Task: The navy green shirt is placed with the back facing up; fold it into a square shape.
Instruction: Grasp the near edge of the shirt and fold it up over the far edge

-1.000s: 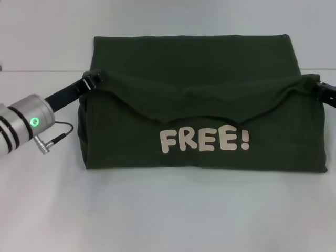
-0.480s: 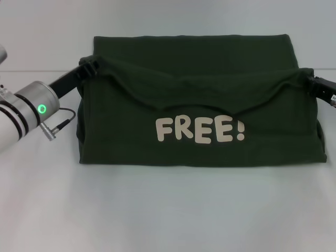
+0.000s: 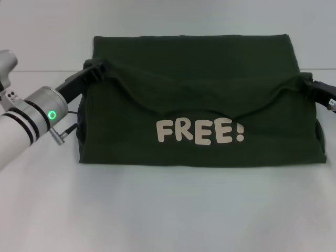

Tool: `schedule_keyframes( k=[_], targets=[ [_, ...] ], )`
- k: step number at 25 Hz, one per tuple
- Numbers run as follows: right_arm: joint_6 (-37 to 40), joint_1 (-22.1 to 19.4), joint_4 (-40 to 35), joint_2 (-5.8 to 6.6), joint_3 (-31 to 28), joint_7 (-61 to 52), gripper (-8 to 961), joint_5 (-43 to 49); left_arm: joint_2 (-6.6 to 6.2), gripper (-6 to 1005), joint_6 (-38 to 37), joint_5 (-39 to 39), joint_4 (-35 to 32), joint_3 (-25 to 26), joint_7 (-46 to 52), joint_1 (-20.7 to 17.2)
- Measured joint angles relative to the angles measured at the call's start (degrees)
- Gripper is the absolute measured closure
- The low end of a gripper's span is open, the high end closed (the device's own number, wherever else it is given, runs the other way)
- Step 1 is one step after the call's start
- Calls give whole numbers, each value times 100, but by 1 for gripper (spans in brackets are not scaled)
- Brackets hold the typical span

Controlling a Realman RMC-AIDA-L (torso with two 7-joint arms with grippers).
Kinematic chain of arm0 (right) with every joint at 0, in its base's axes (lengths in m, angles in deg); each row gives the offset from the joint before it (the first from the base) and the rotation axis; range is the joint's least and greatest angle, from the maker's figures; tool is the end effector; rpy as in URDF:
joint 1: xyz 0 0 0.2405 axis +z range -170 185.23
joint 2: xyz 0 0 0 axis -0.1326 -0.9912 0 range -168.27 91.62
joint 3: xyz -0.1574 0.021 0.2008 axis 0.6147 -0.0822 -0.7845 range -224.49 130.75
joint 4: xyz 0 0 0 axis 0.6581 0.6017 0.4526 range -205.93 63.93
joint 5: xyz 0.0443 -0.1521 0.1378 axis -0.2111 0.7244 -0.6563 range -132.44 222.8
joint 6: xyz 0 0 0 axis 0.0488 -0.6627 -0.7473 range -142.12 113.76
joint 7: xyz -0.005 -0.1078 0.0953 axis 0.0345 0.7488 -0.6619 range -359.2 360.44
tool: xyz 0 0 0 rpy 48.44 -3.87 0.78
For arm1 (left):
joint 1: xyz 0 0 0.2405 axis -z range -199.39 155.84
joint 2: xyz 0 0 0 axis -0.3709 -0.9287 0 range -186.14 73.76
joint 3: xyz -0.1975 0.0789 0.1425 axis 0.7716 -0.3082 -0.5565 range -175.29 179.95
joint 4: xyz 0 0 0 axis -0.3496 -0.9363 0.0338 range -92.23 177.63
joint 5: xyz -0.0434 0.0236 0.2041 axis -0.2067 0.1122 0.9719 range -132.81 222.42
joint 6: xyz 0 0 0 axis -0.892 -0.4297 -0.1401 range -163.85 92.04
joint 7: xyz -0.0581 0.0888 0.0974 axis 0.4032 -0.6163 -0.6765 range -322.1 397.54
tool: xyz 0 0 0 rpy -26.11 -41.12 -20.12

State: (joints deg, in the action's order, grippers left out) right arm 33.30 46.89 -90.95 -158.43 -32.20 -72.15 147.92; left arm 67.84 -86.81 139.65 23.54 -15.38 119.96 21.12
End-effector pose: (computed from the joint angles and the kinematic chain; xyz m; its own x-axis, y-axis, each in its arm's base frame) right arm 0.3145 0.4136 0.0099 0.4652 -0.3753 -0.8017 -0.8846 -0.2295 -0.4059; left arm -0.2603 0.4239 -0.0206 0.2220 0.3828 0.8968 0.9550 -0.2708 -0.1208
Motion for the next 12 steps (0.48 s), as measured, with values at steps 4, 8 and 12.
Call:
schedule_keyframes(
  k=[4, 8, 12],
  targets=[
    [-17, 1, 76, -6, -26, 104, 803, -57, 8, 911, 31, -8, 195, -3, -288, 27],
    [1, -8, 133, -3, 3, 141, 742, -142, 7, 759, 163, -10, 284, 16, -325, 51],
    [170, -104, 139, 16, 2, 99, 548, -148, -12, 604, 194, 18, 281, -25, -77, -39]
  ],
)
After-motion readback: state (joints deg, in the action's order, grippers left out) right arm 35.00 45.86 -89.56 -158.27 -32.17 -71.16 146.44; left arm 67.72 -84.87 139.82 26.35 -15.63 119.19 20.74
